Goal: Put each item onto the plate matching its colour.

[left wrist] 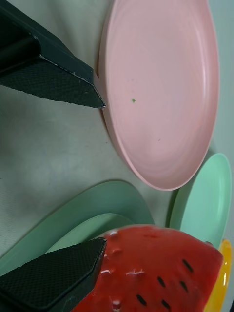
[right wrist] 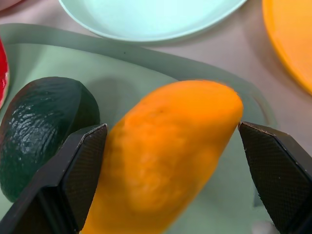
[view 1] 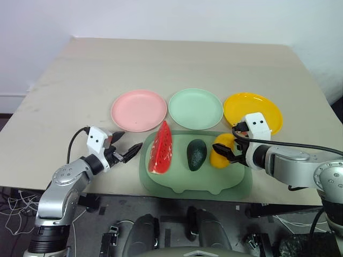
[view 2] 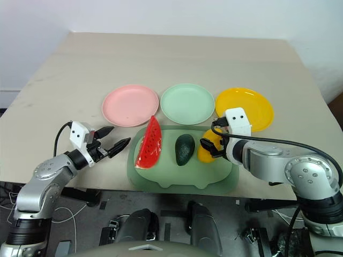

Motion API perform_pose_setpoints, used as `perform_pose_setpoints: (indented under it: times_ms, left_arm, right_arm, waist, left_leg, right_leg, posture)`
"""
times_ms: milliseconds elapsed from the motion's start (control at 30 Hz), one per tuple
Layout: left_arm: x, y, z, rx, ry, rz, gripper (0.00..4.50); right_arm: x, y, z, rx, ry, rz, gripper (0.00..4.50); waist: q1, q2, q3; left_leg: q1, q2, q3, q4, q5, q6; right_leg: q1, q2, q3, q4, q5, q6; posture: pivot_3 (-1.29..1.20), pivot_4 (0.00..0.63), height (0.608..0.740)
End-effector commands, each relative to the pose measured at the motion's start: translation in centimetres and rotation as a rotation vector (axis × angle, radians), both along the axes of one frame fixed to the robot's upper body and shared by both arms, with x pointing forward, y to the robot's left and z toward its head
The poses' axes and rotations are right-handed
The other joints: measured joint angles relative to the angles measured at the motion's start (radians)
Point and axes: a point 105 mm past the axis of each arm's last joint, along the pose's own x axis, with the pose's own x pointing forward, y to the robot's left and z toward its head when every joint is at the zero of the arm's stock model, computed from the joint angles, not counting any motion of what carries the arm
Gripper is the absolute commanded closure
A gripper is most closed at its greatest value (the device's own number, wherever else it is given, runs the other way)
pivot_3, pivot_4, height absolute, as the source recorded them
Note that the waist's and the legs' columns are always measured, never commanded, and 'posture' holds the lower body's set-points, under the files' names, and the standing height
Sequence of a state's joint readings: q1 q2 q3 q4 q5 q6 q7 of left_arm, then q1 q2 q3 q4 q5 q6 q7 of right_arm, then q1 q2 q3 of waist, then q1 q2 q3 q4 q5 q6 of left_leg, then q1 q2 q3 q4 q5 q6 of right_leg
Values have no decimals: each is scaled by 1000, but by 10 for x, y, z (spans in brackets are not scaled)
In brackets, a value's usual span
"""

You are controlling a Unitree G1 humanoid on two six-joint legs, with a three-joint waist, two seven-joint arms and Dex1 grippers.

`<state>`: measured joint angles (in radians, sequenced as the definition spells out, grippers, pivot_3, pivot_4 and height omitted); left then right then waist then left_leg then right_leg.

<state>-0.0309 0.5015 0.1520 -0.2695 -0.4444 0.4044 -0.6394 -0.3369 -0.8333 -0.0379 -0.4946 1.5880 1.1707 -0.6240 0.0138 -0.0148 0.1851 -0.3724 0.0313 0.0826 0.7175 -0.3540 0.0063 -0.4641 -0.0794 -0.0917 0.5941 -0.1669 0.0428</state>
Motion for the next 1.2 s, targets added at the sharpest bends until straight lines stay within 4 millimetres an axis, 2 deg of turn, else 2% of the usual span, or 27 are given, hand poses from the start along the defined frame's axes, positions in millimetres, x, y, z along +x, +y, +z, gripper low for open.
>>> perform_pose_setpoints:
  times_ms: [33,300,467,500,667,733,800,867,933,1000,1067,1200]
  left_arm:
    - [-3,4,15,14,-60,12,51]
    - [-4,7,16,18,-64,24,51]
    - [-4,9,17,20,-66,31,0]
    - [-4,9,17,21,-67,31,0]
    - [-4,9,18,22,-69,33,0]
    - [-4,10,17,23,-69,35,0]
    - [-5,10,17,24,-67,37,0]
    - [-5,11,17,25,-66,37,0]
    - [-5,10,17,25,-66,37,0]
    - [-4,9,17,27,-67,35,0]
    - [-3,8,19,28,-74,36,0]
    - [-2,7,21,33,-84,42,0]
  right_arm:
    - [2,-8,-5,-49,20,-27,0]
    - [0,-12,-18,-102,59,-20,0]
    - [2,-14,-16,-87,52,-23,1129]
    - [2,-15,-14,-84,47,-24,1275]
    - [6,-20,1,-74,8,-23,1286]
    - [10,-21,24,-62,-63,7,1286]
    - [17,-24,48,-61,-145,22,1286]
    - [26,-33,60,-75,-183,-9,1286]
    - [48,-62,67,-161,-225,-120,1286]
    - [62,-84,65,-238,-233,-201,1286]
    - [77,-96,54,-255,-223,-235,1286]
    - [101,-107,33,-280,-214,-246,1286]
  waist:
    - [0,0,0]
    - [1,-1,-1]
    - [1,-2,-1]
    - [1,-2,-1]
    - [2,-2,-1]
    - [1,-2,-1]
    - [-1,-1,-1]
    - [-4,-1,0]
    - [-3,-1,0]
    - [0,-1,0]
    - [0,-1,0]
    - [-4,-1,0]
  left_leg:
    - [0,0,0,0,0,0]
    - [0,0,0,0,0,0]
    - [0,0,0,0,0,0]
    - [0,0,0,0,0,0]
    - [0,0,0,0,0,0]
    - [0,0,0,0,0,1]
    - [-1,0,0,0,0,1]
    - [-1,0,1,0,0,1]
    - [-1,1,1,-1,0,1]
    - [-1,1,1,-1,0,1]
    - [-1,0,1,-1,0,1]
    - [-2,0,2,-1,-1,1]
  right_leg:
    - [0,0,0,0,0,0]
    - [1,0,0,-1,0,0]
    - [1,-1,0,-1,0,0]
    - [1,-1,0,-1,0,0]
    - [1,-1,0,-1,-1,-2]
    - [0,-1,0,-1,-2,-2]
    - [-1,-1,0,-1,-2,-3]
    - [-2,0,0,-1,-1,-2]
    - [-2,1,0,-1,-1,-2]
    - [-2,1,0,-1,-2,-2]
    - [-2,0,0,-1,-2,-3]
    - [-3,0,1,-1,0,0]
  posture:
    - [0,150,740]
    - [0,150,740]
    - [0,150,740]
    - [0,150,740]
    - [0,150,740]
    - [0,150,740]
    - [0,150,740]
    - [0,150,740]
    - [0,150,740]
    - [0,150,740]
    - [0,150,740]
    - [0,150,740]
